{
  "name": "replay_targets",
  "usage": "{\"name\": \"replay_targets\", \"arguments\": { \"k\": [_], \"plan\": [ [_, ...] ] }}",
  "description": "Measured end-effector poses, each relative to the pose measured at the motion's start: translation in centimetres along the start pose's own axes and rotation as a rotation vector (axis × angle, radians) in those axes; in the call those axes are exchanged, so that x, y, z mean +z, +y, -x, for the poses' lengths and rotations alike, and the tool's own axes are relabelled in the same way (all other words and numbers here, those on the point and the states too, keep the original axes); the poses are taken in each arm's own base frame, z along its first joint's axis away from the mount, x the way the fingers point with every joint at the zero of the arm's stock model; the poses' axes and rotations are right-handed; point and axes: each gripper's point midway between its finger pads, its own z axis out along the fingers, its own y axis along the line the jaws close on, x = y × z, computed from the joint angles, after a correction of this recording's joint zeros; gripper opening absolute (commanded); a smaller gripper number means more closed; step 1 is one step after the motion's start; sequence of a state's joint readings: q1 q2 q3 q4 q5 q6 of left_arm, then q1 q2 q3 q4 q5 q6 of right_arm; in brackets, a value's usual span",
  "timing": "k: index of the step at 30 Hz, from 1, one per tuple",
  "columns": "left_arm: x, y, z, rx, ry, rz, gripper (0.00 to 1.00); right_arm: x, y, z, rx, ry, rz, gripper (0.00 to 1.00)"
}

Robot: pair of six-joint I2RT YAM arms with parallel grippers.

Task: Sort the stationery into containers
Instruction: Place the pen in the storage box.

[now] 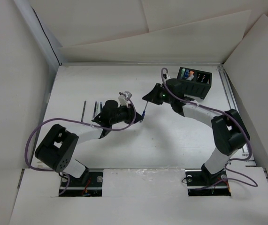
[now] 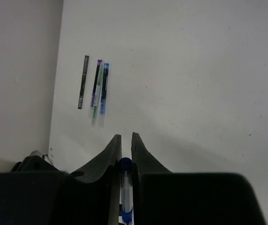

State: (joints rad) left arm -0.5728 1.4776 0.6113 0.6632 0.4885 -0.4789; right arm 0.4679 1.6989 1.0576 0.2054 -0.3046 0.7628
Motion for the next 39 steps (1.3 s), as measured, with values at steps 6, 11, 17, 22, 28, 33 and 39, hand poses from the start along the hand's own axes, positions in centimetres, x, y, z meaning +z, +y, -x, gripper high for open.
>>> {"name": "replay_targets", "arguments": {
  "k": [6,11,17,22,28,33,39],
  "plan": [
    [0.0,-0.3,0.2,0.018,-0.016,-0.02,0.56,-0.1,-0.4,0.4,-0.003,-0.013,0.007,0.0],
    [-0.5,-0.6,0.3,0.032,-0.038,-0.028,0.63,-1.4,-1.9,2.6,0.015,-0.066,-0.03,0.0],
    [-0.9,-0.8,1.1,0.047,-0.075,-0.021,0.66,-7.7,-4.3,11.5,0.028,-0.295,-0.114,0.0],
    [-0.9,-0.7,1.3,0.048,-0.082,-0.013,0.66,-16.4,-7.3,22.1,0.031,-0.653,-0.345,0.0],
    [-0.9,-0.5,1.4,0.047,-0.089,-0.002,0.66,-23.0,-9.0,29.6,0.022,-0.959,-0.642,0.0],
    [-0.9,0.0,1.6,0.044,-0.101,0.025,0.66,-23.5,-14.1,32.9,0.04,-1.025,-0.922,0.0],
    [-0.9,1.3,1.4,0.028,-0.103,0.096,0.66,-22.9,-21.4,31.9,0.043,-0.932,-1.192,0.0]
  ]
}}
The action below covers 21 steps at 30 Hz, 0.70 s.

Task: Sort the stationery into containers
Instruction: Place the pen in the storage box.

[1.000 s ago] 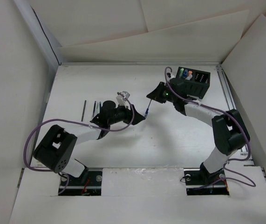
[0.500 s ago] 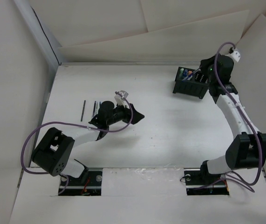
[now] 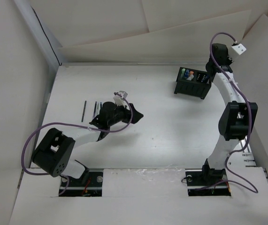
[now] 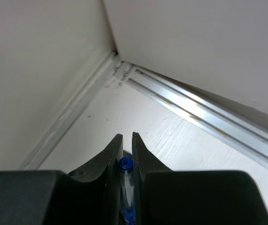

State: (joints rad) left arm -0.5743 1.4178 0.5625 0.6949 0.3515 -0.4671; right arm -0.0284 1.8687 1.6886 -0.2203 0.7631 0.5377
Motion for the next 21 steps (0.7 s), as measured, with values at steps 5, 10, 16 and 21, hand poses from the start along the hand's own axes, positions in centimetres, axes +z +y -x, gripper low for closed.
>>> {"name": "replay_targets", "arguments": {
  "k": [5,10,16,21],
  "plan": [
    [-0.1,1.7,-0.3,-0.012,-0.002,0.089,0.66,1.8,-1.3,-0.2,-0.039,-0.006,-0.073,0.0],
    [-0.4,4.2,-0.4,-0.042,-0.001,0.223,0.58,1.3,-0.7,-0.8,-0.052,0.003,-0.061,0.14],
    [-1.7,7.9,0.2,-0.109,-0.033,0.395,0.55,0.2,1.2,-2.5,-0.058,0.04,0.0,0.76],
    [-2.8,9.0,1.3,-0.141,-0.068,0.507,0.55,-1.6,1.6,-2.9,-0.052,0.085,0.06,0.84]
  ]
}}
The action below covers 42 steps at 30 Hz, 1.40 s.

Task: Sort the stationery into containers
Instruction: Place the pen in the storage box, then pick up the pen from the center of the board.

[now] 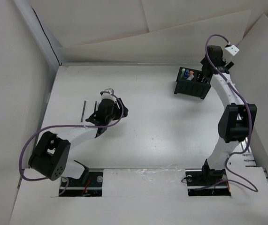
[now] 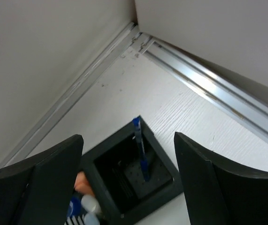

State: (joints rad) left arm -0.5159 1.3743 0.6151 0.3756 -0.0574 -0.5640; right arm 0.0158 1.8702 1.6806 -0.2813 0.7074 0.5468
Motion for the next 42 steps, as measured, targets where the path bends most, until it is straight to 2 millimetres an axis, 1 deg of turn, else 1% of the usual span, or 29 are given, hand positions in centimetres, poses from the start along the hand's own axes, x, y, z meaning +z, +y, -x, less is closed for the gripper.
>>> {"name": "replay_targets", "arguments": {
  "k": [1,2,3,4,5,7,8,9,10,11,13,15,17,18,19,20,22,23,25,28,31,34,35,38,42],
  "plan": [
    [0.0,0.0,0.7,-0.007,-0.015,0.019,0.54,-0.8,-0.2,0.1,0.003,0.011,0.017,0.83],
    [0.0,0.0,1.4,-0.016,-0.03,0.037,0.52,-1.9,-0.3,0.4,0.017,0.017,0.046,0.72],
    [0.0,-0.2,2.3,-0.026,-0.05,0.052,0.51,-3.2,-0.5,0.8,0.029,0.025,0.077,0.64],
    [0.0,-0.3,3.2,-0.037,-0.07,0.071,0.51,-4.7,-0.7,1.3,0.048,0.032,0.116,0.54],
    [-0.1,-0.4,4.1,-0.048,-0.09,0.089,0.49,-6.4,-0.7,1.9,0.069,0.035,0.164,0.25],
    [-0.2,-0.4,5.5,-0.066,-0.123,0.125,0.46,-10.0,-0.8,2.8,0.122,0.022,0.272,0.04],
    [-0.3,-0.2,6.1,-0.072,-0.138,0.147,0.45,-12.1,-0.7,2.7,0.138,0.027,0.331,0.0],
    [-0.4,0.1,6.7,-0.082,-0.15,0.169,0.43,-13.8,-0.5,2.5,0.151,0.028,0.38,0.0],
    [-0.5,0.3,7.1,-0.09,-0.158,0.188,0.42,-15.4,-0.3,1.9,0.159,0.039,0.435,0.0],
    [-0.6,0.9,7.6,-0.101,-0.166,0.211,0.42,-16.7,0.0,1.0,0.159,0.057,0.48,0.0],
    [-0.7,2.8,8.4,-0.132,-0.177,0.266,0.42,-18.7,0.5,-1.7,0.136,0.11,0.553,0.0],
    [-1.0,5.9,9.4,-0.179,-0.183,0.33,0.42,-19.8,0.5,-5.1,0.093,0.176,0.592,0.0],
    [-1.4,9.5,10.7,-0.244,-0.199,0.389,0.44,-20.5,-0.1,-8.4,0.046,0.241,0.608,0.0],
    [-1.7,11.2,11.3,-0.274,-0.209,0.422,0.44,-21.0,-0.4,-9.7,0.027,0.268,0.617,0.0],
    [-2.0,13.0,11.5,-0.299,-0.214,0.461,0.48,-21.4,-0.5,-10.5,0.015,0.288,0.628,0.0],
    [-2.2,14.3,11.5,-0.314,-0.21,0.497,0.5,-21.7,-0.5,-10.7,0.01,0.295,0.641,0.0],
    [-2.1,15.7,10.7,-0.319,-0.173,0.548,0.52,-22.2,-0.4,-10.2,0.02,0.289,0.665,0.0],
    [-1.8,16.0,10.0,-0.314,-0.14,0.571,0.54,-22.4,-0.3,-9.7,0.029,0.28,0.678,0.0],
    [-1.0,16.4,9.3,-0.295,-0.084,0.6,0.54,-22.8,-0.1,-8.8,0.05,0.267,0.705,0.0],
    [0.3,17.2,8.7,-0.255,-0.007,0.658,0.52,-22.4,-0.1,-7.9,0.073,0.258,0.722,0.0],
    [1.0,18.3,8.7,-0.217,0.039,0.718,0.52,-21.3,-0.4,-8.1,0.078,0.279,0.716,0.0],
    [0.4,19.2,8.6,-0.189,0.063,0.759,0.51,-20.6,-0.6,-8.7,0.074,0.31,0.717,0.0],
    [0.2,19.5,8.7,-0.183,0.068,0.768,0.49,-20.5,-0.6,-8.8,0.073,0.317,0.72,0.0],
    [-0.3,20.8,9.3,-0.177,0.085,0.78,0.48,-20.8,-0.4,-9.1,0.07,0.334,0.739,0.0],
    [0.2,22.5,10.0,-0.153,0.111,0.802,0.47,-21.1,-0.2,-9.2,0.07,0.342,0.756,0.0]
  ]
}}
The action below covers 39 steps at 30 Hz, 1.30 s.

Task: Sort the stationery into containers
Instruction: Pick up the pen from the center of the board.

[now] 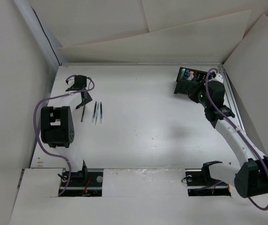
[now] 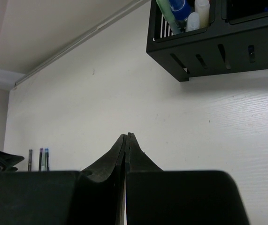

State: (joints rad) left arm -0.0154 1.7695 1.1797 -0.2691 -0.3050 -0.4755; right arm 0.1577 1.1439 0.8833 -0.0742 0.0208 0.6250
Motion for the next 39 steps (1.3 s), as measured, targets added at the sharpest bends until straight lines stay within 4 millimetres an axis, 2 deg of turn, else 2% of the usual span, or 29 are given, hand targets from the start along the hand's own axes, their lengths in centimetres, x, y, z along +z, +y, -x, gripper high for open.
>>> {"name": "replay_targets", "arguments": {
  "k": [4,9,13,18,22,23,25,29,34,37,39],
  "plan": [
    [1.0,0.2,-1.0,0.059,0.034,0.011,0.46,0.0,0.1,-0.1,0.0,0.004,0.004,0.0],
    [1.8,0.2,-2.2,0.121,0.079,0.0,0.44,0.0,0.1,-0.1,0.0,0.005,0.006,0.11],
    [2.3,0.3,-2.7,0.143,0.096,0.006,0.36,0.0,0.2,-0.2,0.0,0.009,0.011,0.17],
    [2.7,0.2,-2.3,0.15,0.091,0.018,0.25,-0.1,0.3,-0.2,0.0,0.011,0.015,0.17],
    [2.8,0.4,-2.2,0.153,0.086,0.036,0.13,-0.3,0.4,0.0,0.0,0.005,0.021,0.19],
    [2.9,0.5,-2.2,0.152,0.086,0.04,0.06,-0.3,0.5,0.0,0.0,0.003,0.023,0.19],
    [2.9,0.6,-2.1,0.152,0.082,0.046,0.0,-0.5,0.6,0.2,0.0,-0.001,0.027,0.19],
    [2.9,0.9,-2.1,0.157,0.082,0.064,0.0,-0.5,0.6,0.2,0.0,-0.002,0.028,0.2],
    [2.5,1.4,-2.2,0.169,0.102,0.088,0.0,-0.5,0.7,0.1,0.0,0.003,0.034,0.32],
    [1.5,1.1,-1.0,0.172,0.085,0.094,0.0,-0.5,0.9,-0.2,-0.007,0.017,0.048,0.39],
    [-0.2,0.2,0.5,0.164,0.047,0.064,0.0,-0.4,1.0,-0.5,-0.013,0.034,0.059,0.43]
  ]
}}
